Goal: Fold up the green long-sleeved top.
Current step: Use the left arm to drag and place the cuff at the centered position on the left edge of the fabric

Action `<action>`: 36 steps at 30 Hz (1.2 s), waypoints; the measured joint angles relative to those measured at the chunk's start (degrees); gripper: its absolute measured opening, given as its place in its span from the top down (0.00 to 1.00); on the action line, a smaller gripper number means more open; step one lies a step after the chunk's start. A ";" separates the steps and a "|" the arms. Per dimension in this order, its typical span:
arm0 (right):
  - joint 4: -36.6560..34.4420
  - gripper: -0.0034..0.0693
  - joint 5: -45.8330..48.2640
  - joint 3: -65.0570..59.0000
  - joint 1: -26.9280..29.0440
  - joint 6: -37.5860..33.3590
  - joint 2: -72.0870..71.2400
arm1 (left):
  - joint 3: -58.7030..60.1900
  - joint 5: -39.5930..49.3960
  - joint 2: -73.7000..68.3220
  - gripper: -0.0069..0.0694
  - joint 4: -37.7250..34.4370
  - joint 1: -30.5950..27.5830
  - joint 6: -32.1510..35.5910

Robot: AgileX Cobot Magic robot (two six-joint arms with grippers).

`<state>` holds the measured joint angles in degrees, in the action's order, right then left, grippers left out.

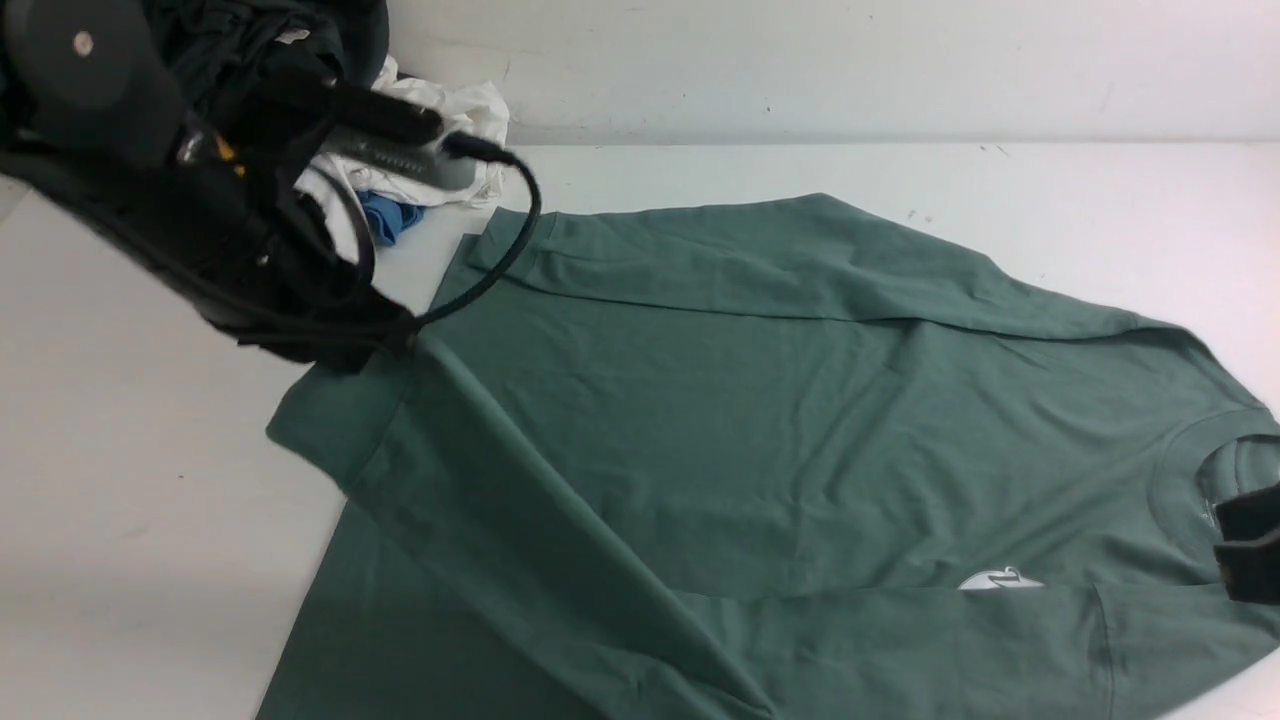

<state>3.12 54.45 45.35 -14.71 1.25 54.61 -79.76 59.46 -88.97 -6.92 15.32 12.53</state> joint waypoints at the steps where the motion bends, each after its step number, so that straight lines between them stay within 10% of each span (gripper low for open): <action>1: 2.31 0.97 0.54 0.00 0.00 2.19 0.78 | -2.44 0.78 -0.97 0.87 0.03 0.30 0.00; 8: 8.76 0.93 1.87 0.00 0.76 9.75 7.98 | -14.62 4.54 -6.18 0.87 0.50 1.70 1.67; 21: 0.57 0.49 -13.55 0.00 8.65 5.63 31.28 | -18.30 7.01 -8.11 0.87 0.63 2.12 3.19; 36: -0.57 0.47 -19.78 0.05 7.40 5.42 39.65 | -18.30 7.91 -9.66 0.87 0.65 2.12 4.09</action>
<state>2.55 34.66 45.40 -7.31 6.67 94.26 -98.06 67.38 -98.63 -6.27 17.44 16.62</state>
